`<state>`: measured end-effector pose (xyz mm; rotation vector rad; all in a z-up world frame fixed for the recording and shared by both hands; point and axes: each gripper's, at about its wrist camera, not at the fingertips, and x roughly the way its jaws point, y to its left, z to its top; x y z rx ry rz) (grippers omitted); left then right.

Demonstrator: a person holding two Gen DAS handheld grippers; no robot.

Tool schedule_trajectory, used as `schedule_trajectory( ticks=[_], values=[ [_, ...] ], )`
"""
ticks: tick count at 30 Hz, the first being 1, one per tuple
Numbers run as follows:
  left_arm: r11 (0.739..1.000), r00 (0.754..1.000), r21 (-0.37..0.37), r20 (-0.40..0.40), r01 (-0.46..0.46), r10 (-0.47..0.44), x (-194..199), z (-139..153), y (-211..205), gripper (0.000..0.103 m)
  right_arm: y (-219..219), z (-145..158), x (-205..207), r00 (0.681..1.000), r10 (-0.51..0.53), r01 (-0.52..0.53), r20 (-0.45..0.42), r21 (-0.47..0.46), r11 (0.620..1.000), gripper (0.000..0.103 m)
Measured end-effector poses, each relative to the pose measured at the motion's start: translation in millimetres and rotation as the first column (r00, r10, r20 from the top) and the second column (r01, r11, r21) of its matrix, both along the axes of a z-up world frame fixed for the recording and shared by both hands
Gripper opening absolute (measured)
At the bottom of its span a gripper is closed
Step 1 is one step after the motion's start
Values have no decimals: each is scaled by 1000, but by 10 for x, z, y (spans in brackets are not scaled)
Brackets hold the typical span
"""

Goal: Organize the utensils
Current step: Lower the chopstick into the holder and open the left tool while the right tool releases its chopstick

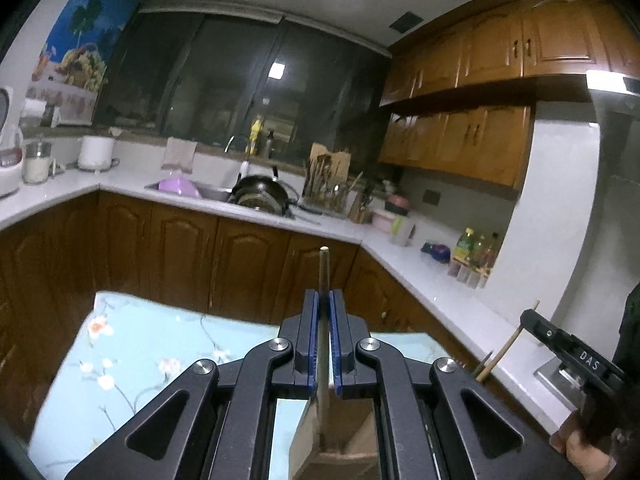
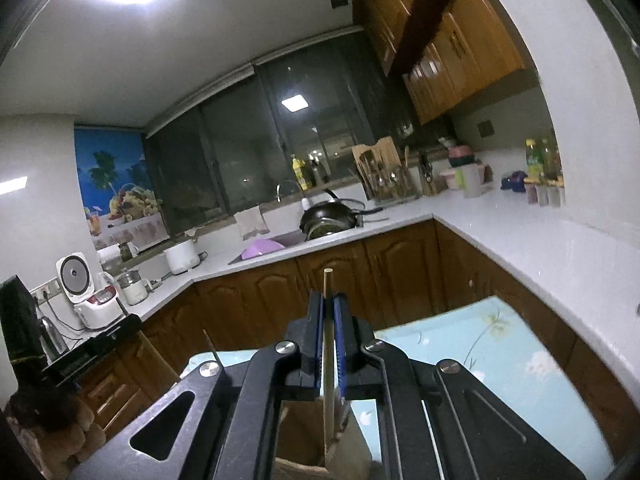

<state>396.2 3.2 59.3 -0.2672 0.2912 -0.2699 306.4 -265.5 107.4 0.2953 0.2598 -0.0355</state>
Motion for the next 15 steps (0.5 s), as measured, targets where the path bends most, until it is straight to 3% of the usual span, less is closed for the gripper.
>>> schedule_trajectory(
  ticks=[6, 15],
  values=[
    [1000, 998, 10, -58, 17, -17, 152, -236, -100, 4, -20, -279, 50, 998, 0, 2, -60, 36, 999, 6],
    [999, 995, 37, -91, 36, -33, 317, -11, 5, 5, -60, -275, 92, 995, 7, -3, -97, 43, 999, 6]
  ],
)
